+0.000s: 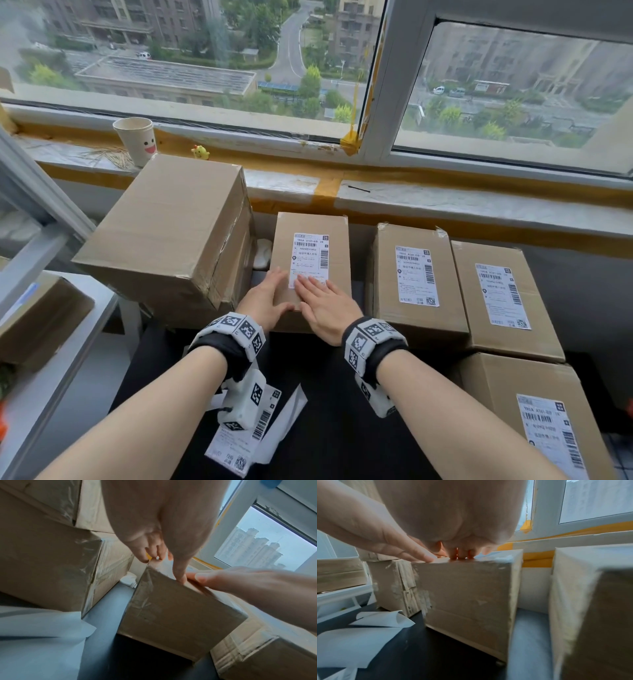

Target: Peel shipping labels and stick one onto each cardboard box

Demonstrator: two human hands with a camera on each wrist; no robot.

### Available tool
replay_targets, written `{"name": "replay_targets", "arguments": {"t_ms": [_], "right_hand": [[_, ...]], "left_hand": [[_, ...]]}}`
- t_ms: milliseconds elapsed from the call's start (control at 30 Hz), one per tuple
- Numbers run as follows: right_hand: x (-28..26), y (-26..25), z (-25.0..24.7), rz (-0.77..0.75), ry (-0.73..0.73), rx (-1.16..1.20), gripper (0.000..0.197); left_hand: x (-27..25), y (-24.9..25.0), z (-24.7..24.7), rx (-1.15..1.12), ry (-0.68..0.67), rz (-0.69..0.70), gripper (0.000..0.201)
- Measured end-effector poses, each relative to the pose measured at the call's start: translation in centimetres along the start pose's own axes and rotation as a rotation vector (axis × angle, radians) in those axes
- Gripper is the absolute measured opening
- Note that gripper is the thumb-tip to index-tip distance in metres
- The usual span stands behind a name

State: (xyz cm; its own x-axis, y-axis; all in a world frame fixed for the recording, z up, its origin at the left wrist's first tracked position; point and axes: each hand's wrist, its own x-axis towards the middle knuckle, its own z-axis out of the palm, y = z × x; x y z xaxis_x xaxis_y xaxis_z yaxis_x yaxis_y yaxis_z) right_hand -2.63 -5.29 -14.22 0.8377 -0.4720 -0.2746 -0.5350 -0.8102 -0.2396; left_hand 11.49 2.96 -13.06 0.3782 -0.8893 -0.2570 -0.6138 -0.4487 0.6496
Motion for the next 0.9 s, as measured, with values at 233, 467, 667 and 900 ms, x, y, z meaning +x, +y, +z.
{"name": "replay_targets", "arguments": {"t_ms": [233, 467, 667, 900], "right_hand": [[-1.9, 3.1, -1.1, 0.127, -0.016, -0.014, 0.054], [2.8, 3.4, -3.6, 0.186, -0.079, 0.029, 0.055], [6.1, 4.7, -6.3, 0.249, -0.131, 0.038, 0.055], [9.4, 1.4, -6.0, 0.163, -0.132, 0.075, 0.055]], "left_hand": [[0.3, 0.2, -0.4, 0.213, -0.125, 0.081, 0.056], [0.3, -0.4, -0.1, 0.251, -0.109, 0.134, 0.053], [0.3, -0.7, -0.1, 0.222, -0.1, 0.156, 0.05], [-0.1, -0.5, -0.3, 0.077, -0.042, 0.148, 0.065]]}}
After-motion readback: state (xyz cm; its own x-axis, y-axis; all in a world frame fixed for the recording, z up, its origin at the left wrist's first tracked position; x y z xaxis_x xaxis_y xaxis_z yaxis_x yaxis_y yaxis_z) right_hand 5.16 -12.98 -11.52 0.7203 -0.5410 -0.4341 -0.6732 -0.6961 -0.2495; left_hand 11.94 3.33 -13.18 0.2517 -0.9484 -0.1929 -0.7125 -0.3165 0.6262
